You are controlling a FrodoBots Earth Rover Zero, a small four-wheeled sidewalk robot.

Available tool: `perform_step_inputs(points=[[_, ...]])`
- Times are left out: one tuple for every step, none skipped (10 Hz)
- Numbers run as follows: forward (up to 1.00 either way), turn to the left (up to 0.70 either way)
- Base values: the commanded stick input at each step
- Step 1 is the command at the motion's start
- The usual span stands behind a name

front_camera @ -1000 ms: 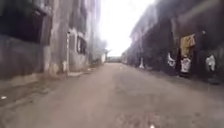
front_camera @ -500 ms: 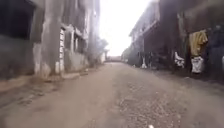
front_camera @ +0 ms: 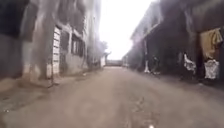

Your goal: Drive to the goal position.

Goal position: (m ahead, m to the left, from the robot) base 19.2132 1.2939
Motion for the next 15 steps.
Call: perform_step_inputs(points=[[1.0,0.0],[1.0,0.0],[1.0,0.0],[1.0,0.0],[1.0,0.0],[1.0,0.0],[1.0,0.0],[1.0,0.0],[1.0,0.0],[1.0,0.0],[1.0,0.0],[1.0,0.0],[1.0,0.0],[1.0,0.0],[1.0,0.0]])
